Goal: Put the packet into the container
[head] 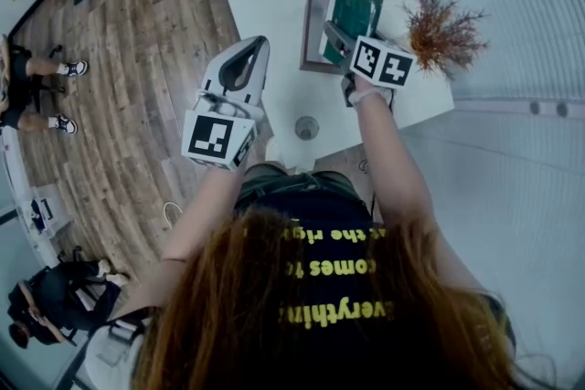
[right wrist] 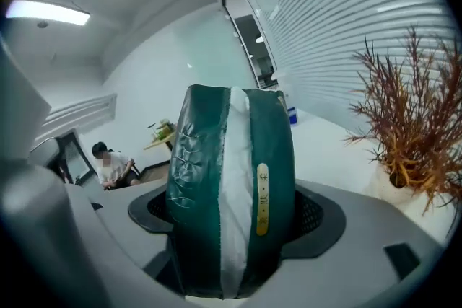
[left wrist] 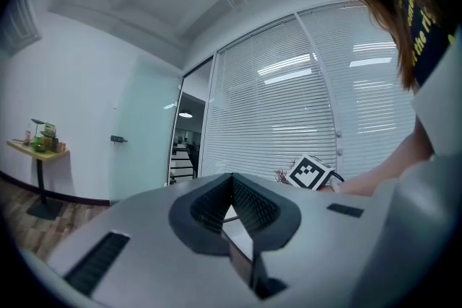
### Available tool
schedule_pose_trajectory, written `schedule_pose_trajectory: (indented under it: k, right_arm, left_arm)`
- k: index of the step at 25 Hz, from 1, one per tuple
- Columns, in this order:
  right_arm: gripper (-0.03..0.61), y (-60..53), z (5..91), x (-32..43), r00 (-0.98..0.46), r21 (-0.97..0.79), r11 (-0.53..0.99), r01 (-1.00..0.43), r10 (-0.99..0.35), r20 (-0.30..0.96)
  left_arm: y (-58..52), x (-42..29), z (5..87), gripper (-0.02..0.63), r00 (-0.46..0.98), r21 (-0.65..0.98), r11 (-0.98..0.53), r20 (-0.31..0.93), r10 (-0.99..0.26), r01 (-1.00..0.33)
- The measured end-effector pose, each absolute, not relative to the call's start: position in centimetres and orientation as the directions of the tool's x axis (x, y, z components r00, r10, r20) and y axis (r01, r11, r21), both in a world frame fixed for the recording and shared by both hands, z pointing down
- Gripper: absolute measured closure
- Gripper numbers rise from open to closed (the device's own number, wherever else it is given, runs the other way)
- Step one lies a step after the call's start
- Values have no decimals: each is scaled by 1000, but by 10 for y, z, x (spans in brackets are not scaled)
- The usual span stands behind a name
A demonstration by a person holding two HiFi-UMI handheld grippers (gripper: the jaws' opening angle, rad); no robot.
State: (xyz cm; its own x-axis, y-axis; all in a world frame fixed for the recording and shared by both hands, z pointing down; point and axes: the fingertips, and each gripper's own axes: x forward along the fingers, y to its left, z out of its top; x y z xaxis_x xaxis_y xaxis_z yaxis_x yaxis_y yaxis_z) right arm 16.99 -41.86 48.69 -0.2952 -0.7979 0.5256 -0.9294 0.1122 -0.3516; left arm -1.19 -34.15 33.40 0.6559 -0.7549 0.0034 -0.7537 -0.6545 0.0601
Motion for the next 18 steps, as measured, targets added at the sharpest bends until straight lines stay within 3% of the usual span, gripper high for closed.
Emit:
schedule_pose_trajectory:
  k: [18]
  right_arm:
    - [172, -438, 556, 149, -272, -332, 4, -943, -584, 765]
  left_arm:
    - [-354, -28, 338, 612, 638, 113, -634, -5, -770, -765]
